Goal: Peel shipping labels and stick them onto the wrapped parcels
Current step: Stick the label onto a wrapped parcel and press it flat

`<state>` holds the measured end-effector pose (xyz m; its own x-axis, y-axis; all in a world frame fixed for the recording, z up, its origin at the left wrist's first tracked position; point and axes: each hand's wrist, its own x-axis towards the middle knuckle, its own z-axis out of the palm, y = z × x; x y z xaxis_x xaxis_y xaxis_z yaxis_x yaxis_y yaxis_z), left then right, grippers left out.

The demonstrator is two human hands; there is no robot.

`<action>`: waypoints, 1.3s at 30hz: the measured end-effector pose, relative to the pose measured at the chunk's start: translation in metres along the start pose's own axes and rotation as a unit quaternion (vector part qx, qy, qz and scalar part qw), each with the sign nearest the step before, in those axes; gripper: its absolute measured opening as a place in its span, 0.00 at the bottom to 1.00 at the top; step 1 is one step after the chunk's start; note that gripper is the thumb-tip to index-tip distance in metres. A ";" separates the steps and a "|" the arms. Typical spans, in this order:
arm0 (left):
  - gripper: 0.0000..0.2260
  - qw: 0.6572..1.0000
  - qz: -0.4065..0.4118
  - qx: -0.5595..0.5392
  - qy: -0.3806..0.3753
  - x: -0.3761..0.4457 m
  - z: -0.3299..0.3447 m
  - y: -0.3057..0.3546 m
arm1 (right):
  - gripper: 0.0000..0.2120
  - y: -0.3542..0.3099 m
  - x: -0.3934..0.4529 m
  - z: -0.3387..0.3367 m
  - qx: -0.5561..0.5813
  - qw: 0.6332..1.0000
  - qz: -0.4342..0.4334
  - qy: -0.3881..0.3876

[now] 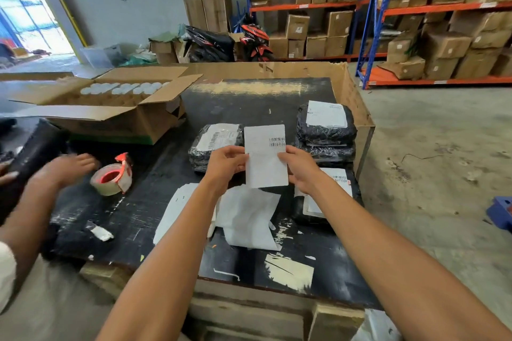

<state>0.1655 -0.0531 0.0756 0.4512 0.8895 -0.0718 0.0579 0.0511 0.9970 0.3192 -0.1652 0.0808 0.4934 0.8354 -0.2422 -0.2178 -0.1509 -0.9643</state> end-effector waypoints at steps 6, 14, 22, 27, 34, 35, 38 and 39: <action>0.03 0.992 0.007 0.086 0.095 0.051 -0.029 0.008 | 0.13 0.000 0.050 0.038 -0.074 0.995 -0.025 0.061; 0.04 0.990 0.003 0.102 0.095 0.135 -0.083 0.021 | 0.05 -0.011 0.113 0.091 -0.124 0.981 -0.055 0.138; 0.02 0.988 -0.048 0.121 0.085 0.184 -0.105 0.013 | 0.05 -0.014 0.154 0.133 -0.198 0.959 -0.045 0.197; 0.07 0.986 -0.053 0.133 0.083 0.200 -0.112 0.013 | 0.04 -0.018 0.167 0.141 -0.231 0.951 -0.040 0.201; 0.05 0.987 -0.051 0.131 0.077 0.204 -0.115 0.020 | 0.08 -0.028 0.168 0.141 -0.252 0.951 -0.018 0.179; 0.05 0.985 -0.048 0.148 0.075 0.204 -0.116 0.019 | 0.11 -0.027 0.167 0.142 -0.261 0.949 -0.011 0.178; 0.04 0.976 -0.036 0.203 0.070 0.201 -0.118 0.012 | 0.17 -0.022 0.162 0.145 -0.310 0.930 -0.004 0.196; 0.04 0.973 -0.030 0.218 0.072 0.200 -0.117 0.011 | 0.16 -0.020 0.160 0.146 -0.324 0.923 -0.007 0.206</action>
<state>0.1517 0.1784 0.0756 0.3082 0.9467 -0.0932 0.4658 -0.0648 0.8825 0.2792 0.0486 0.0776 0.7995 0.5885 -0.1203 0.2755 -0.5372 -0.7972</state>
